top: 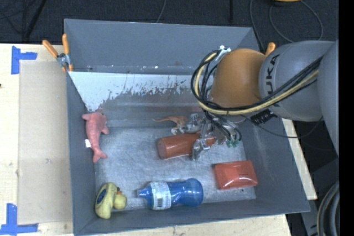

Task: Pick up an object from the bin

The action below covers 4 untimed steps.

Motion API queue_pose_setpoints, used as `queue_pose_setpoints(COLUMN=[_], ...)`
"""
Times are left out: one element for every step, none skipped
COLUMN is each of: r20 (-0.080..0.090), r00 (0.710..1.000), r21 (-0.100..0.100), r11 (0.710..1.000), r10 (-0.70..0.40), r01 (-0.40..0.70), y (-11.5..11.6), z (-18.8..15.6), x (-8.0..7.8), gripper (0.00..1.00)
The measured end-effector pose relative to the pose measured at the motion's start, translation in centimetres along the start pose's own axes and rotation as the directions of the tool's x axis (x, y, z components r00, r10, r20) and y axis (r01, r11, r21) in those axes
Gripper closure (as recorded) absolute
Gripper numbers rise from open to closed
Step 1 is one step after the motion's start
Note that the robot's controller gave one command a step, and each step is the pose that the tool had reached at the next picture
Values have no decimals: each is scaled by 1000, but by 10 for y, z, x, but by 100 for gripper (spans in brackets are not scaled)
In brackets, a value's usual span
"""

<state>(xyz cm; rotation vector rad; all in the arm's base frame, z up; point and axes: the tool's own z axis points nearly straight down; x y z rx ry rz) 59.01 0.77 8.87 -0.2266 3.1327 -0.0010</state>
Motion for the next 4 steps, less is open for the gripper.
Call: queue_pose_setpoints(r20=[2, -2, -4, -1], r00=[1000, 1000, 1000, 1000], r21=[0, -1, -1, -1], r11=[1000, 1000, 1000, 1000], r10=[0, 0, 0, 0], r01=[0, 0, 0, 0], y=[0, 1, 1, 1], z=[-6, -12, -24, -36], x=[-1, 0, 0, 0], gripper=[100, 100, 100, 100])
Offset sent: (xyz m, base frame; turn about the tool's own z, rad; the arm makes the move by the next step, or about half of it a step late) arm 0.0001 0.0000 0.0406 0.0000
